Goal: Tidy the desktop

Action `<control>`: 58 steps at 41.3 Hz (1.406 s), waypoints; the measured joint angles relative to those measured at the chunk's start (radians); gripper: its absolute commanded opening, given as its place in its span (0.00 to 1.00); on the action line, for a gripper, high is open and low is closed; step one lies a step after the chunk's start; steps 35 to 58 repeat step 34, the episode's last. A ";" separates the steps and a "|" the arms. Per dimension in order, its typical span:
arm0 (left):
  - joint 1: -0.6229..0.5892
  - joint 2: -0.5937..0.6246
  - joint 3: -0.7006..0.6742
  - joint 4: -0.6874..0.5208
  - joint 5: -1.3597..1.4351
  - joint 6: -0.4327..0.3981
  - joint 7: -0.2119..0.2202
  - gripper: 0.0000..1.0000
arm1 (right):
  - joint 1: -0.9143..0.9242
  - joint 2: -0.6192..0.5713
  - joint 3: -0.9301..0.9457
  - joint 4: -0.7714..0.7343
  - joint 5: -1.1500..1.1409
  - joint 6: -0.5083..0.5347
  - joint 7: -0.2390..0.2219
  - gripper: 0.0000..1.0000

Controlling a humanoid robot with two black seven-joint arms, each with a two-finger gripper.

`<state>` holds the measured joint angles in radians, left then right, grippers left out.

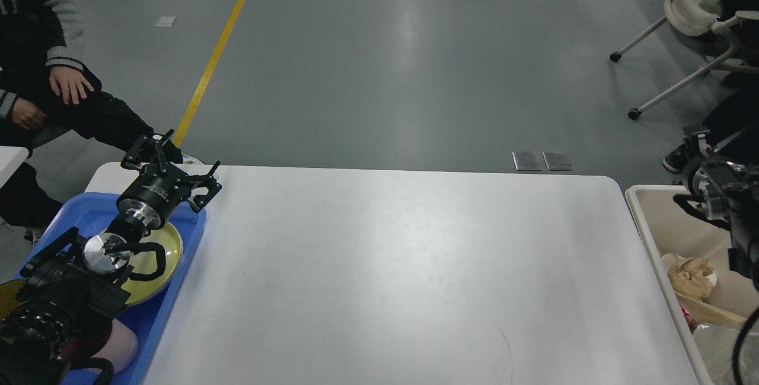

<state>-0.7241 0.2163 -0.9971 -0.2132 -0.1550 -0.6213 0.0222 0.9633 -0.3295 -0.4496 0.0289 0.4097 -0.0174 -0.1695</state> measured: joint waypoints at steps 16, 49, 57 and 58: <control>0.000 0.000 0.000 0.000 0.000 0.000 -0.001 1.00 | -0.031 -0.018 0.585 0.232 0.126 0.044 0.370 1.00; 0.000 0.000 0.000 0.000 0.000 0.000 0.001 1.00 | -0.234 0.091 0.651 0.347 0.037 0.211 0.704 1.00; 0.000 0.000 0.000 0.000 0.000 0.000 0.001 1.00 | -0.234 0.091 0.651 0.347 0.037 0.211 0.704 1.00; 0.000 0.000 0.000 0.000 0.000 0.000 0.001 1.00 | -0.234 0.091 0.651 0.347 0.037 0.211 0.704 1.00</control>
